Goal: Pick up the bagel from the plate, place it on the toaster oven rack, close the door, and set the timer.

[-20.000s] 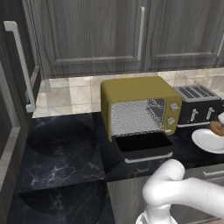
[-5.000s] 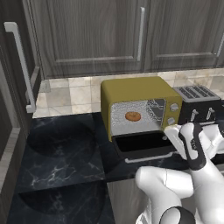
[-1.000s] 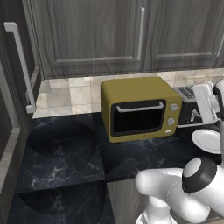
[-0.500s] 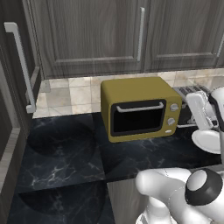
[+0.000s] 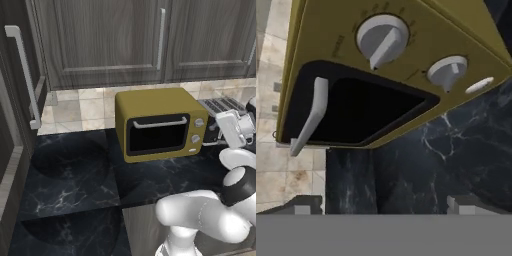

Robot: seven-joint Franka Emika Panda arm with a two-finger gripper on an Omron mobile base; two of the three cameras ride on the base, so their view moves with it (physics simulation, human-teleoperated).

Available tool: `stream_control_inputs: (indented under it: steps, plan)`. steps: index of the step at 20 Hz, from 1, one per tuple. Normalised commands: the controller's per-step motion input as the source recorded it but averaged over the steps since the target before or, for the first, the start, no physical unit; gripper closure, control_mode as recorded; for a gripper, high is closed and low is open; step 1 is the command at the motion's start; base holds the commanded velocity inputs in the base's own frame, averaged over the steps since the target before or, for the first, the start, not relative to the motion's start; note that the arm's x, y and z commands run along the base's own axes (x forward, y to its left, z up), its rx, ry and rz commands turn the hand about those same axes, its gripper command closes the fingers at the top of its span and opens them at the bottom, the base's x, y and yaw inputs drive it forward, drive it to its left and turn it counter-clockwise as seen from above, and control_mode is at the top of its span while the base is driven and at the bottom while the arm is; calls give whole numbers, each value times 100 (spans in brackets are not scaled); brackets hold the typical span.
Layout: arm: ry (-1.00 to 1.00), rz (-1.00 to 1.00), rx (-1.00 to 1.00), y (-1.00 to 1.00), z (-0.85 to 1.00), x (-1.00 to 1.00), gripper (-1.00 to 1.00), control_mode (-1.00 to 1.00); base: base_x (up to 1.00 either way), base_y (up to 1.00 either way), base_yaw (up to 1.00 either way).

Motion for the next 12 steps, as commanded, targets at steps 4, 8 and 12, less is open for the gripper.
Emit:
stream_control_inputs:
  steps: [4,8,12]
  plan:
    - [-13,10,-13,16,-14,0,-100,-100,0,0,0]
    - [-13,1,-13,39,-14,0,-100,-100,0,0,0]
    - [-15,0,-16,37,-17,0,-100,-100,0,0,0]
